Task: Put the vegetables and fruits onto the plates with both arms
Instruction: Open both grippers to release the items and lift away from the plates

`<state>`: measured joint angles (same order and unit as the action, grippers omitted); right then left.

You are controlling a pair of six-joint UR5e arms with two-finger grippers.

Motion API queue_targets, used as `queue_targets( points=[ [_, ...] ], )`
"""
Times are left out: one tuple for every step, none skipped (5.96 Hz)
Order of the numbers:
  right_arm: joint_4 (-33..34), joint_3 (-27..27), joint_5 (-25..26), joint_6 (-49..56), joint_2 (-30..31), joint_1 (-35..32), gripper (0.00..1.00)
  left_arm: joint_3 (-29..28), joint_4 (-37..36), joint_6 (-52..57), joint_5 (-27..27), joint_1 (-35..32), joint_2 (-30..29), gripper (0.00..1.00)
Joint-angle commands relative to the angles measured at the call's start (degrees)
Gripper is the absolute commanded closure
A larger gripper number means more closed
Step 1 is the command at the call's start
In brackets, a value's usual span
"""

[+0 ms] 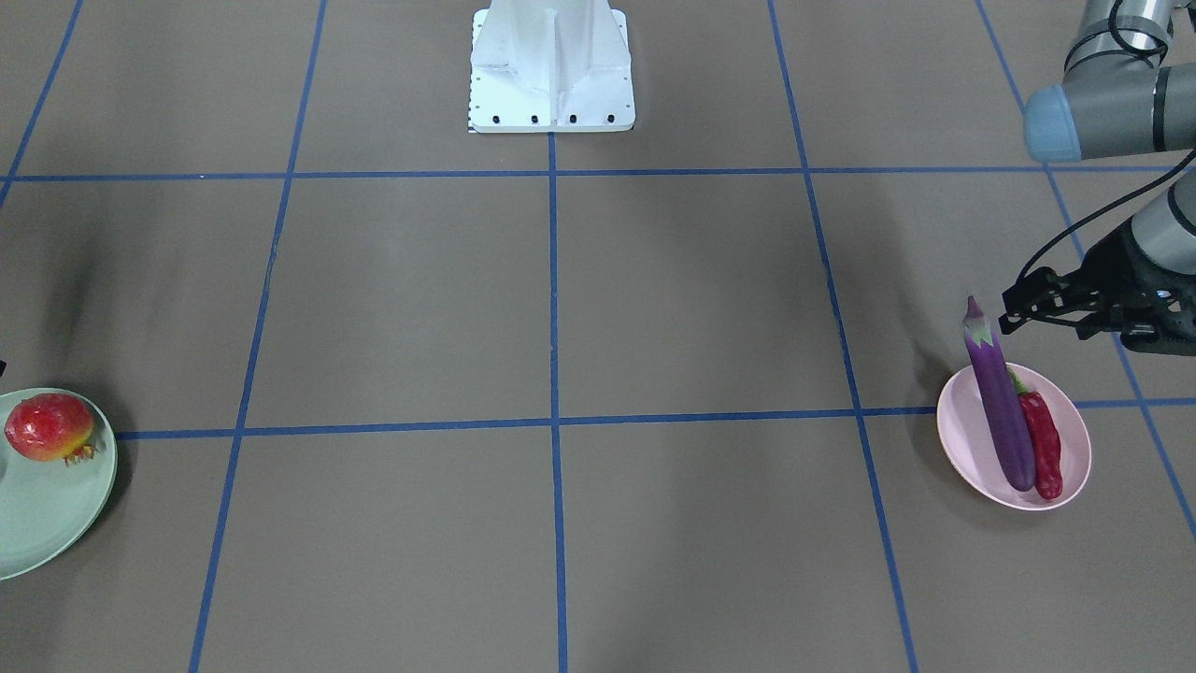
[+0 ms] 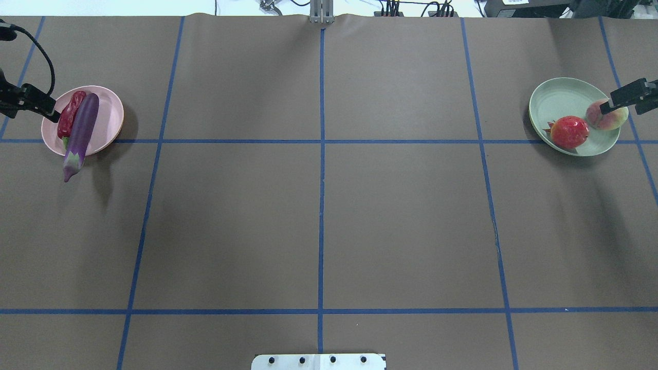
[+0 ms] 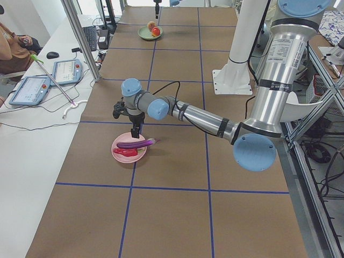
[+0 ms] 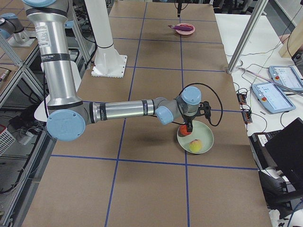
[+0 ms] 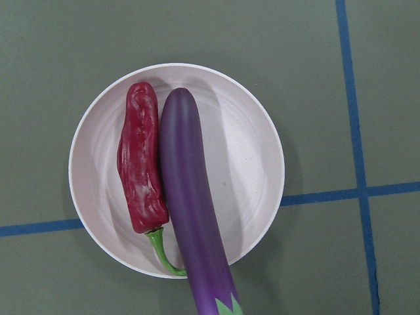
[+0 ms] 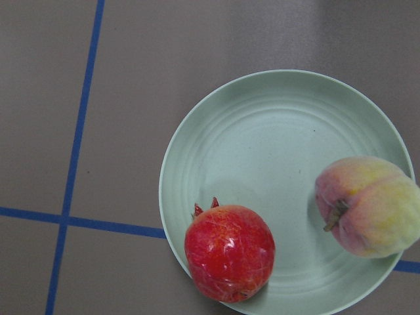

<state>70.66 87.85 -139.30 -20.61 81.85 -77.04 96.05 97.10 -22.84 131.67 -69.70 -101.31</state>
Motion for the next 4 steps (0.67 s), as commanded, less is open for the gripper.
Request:
queue_targets(
  points=[
    [7.63,0.57,-0.36,9.25,-0.20,-2.23,0.00,-2.16,-0.41,7.33,0.33,-4.54,1.46,0.00],
    [8.52,1.26,-0.45,9.54,-0.02,-2.67,0.00,-3.23,-0.59,7.55,3.30,-6.40,3.38,0.00],
    [10.62,2.75,-0.27,11.02,1.46,-2.94,0.00,-3.59,-0.59,7.55,7.33,-9.11,5.75,0.00],
    [11.68,4.16,-0.01,13.12,2.69,-3.90,0.00,-3.85,-0.50,7.64,6.93,-9.66,7.69,0.00]
  ],
)
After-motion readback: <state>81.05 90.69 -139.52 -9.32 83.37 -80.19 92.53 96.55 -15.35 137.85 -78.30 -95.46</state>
